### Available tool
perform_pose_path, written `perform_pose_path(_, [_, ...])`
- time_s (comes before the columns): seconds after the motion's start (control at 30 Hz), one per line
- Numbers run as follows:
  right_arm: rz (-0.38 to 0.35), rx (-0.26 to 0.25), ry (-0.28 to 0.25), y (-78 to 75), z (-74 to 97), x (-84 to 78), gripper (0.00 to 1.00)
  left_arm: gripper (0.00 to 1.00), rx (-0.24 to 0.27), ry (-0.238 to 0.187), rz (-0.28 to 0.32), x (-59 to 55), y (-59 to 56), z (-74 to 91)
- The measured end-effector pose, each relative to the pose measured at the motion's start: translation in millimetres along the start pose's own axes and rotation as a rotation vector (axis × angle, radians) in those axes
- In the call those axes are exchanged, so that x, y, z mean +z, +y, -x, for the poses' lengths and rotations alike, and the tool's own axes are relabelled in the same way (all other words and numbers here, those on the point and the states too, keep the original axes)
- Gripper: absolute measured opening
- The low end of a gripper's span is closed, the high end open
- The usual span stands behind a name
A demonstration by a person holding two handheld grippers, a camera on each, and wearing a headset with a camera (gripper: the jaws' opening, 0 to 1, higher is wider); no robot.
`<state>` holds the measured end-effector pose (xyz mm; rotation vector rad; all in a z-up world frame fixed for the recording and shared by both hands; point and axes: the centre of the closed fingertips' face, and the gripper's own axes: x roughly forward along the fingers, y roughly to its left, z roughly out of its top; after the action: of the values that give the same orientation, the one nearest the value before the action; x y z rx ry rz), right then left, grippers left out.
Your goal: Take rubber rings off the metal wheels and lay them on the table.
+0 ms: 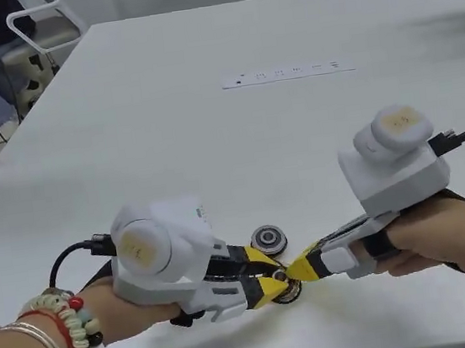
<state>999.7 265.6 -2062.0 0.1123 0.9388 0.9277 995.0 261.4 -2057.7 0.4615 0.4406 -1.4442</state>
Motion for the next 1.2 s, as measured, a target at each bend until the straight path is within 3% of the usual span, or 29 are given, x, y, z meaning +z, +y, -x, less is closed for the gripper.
perform_pose_path(0.17, [0.008, -0.007, -0.002, -0.7, -0.3, 1.4, 0.0, 0.09, -0.009, 0.025, -0.004, -0.2, -0.4, 1.8])
perform_pose_path(0.33, [-0.003, -0.016, -0.027, -1.7, 2.8, 6.8, 0.0, 0.23, -0.031, -0.007, 0.009, 10.8, -3.4, 8.0])
perform_pose_path(0.6, [-0.011, -0.022, -0.056, -0.2, 7.8, 13.1, 0.0, 0.45, -0.109, -0.02, 0.01, 27.1, -20.7, 19.5])
perform_pose_path(0.8, [-0.012, -0.027, -0.085, 0.1, 13.1, 20.3, 0.0, 0.63, -0.117, -0.037, 0.014, 43.7, -25.6, 36.8])
perform_pose_path(0.97, [-0.015, -0.031, -0.106, 0.1, 18.7, 25.6, 0.0, 0.76, -0.092, -0.051, 0.012, 54.8, -24.4, 52.6])
perform_pose_path(1.2, [-0.022, -0.029, -0.152, 2.4, 27.0, 36.1, 0.0, 0.83, -0.01, -0.073, 0.003, 61.7, -19.9, 81.5])
